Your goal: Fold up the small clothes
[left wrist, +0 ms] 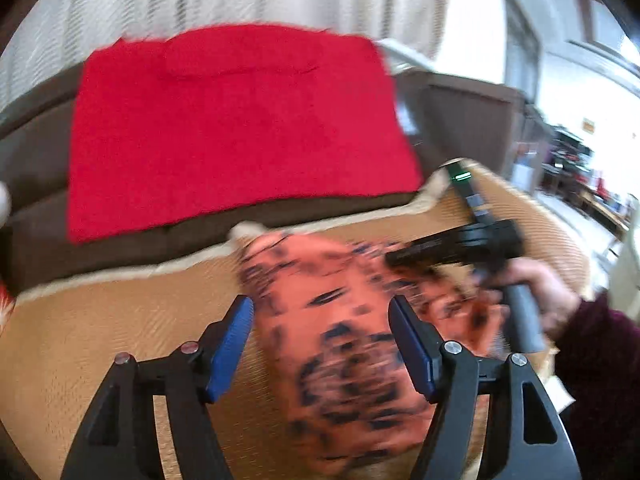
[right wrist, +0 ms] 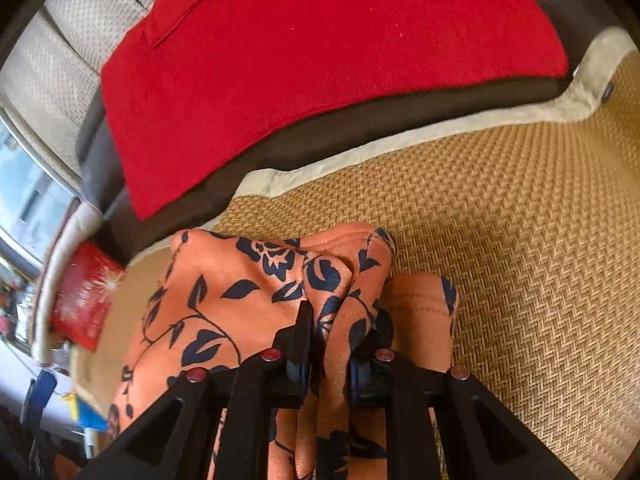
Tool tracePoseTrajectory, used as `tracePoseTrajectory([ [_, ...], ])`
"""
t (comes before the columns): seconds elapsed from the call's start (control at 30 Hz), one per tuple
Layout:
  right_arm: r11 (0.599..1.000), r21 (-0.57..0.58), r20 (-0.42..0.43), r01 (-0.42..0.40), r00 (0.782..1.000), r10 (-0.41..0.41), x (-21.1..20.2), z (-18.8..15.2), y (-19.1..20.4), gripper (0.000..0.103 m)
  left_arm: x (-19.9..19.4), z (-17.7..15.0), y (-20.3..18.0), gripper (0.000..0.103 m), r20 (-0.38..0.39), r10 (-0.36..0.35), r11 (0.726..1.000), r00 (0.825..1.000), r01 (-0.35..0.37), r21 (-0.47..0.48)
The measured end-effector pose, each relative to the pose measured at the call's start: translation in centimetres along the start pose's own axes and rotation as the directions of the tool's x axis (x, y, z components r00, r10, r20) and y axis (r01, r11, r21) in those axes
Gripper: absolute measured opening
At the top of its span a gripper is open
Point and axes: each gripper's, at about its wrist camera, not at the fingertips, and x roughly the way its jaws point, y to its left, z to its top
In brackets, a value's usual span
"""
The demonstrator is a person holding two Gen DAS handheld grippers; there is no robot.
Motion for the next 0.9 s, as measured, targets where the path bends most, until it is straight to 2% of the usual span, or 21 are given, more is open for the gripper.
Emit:
tracePoseTrajectory([
  [0.07,1.000,-0.006,-0.001,0.028,1.000,-0.028,0.6,0.0,0.3,0.015,1.5,-1.3,0.8,0.071,-0.056,0.028,1.000,0.998,-0.028,0.003],
  [0.13,0.999,-0.017,-0.001,0.048,0.999,-0.048,1.1,0.1,0.5,0.016,3.3,-3.0,-0.6,0.070,-0.134,0.056,0.996,0.989,-0.046,0.078],
  [0.2,0.999,0.006,-0.018,0.044,0.999,-0.044,1.2,0.4,0.5,0.017,4.2,-4.3,-1.5,0.067,-0.175,0.070,0.993,0.982,-0.052,0.103],
  [0.33,0.996,0.023,-0.031,0.081,0.996,-0.081,-0.7,0.5,0.5,0.020,4.1,-4.5,-3.1,0.061,-0.173,0.045,0.993,0.984,-0.026,0.114],
  [0.43,0.993,-0.020,0.052,0.116,0.992,-0.114,-4.5,-0.2,2.0,0.021,3.9,-4.9,-3.8,0.061,-0.171,0.065,0.991,0.983,-0.043,0.127],
  [0.57,0.989,-0.105,0.135,0.100,0.987,-0.085,-8.3,-1.8,4.6,0.021,3.6,-5.3,-4.1,0.061,-0.173,0.068,0.993,0.983,-0.049,0.110],
  [0.67,0.989,-0.148,0.066,0.012,0.998,-0.002,-8.2,-3.4,6.3,0.021,3.5,-5.4,-4.7,0.061,-0.171,0.079,0.992,0.982,-0.060,0.115],
  [0.7,0.987,-0.159,0.042,0.006,0.999,0.000,-7.6,-3.9,6.7,0.021,3.9,-5.5,-4.4,0.061,-0.172,0.081,0.992,0.982,-0.062,0.113],
  [0.8,0.982,-0.185,-0.056,0.041,0.997,-0.053,-5.4,-6.0,7.4,0.021,3.7,-5.4,-4.2,0.061,-0.174,0.081,0.992,0.981,-0.063,0.106],
  [0.9,0.984,-0.165,-0.135,0.067,0.987,-0.090,-3.8,-8.0,6.7,0.021,3.6,-5.4,-4.2,0.061,-0.181,0.080,0.993,0.980,-0.062,0.105],
])
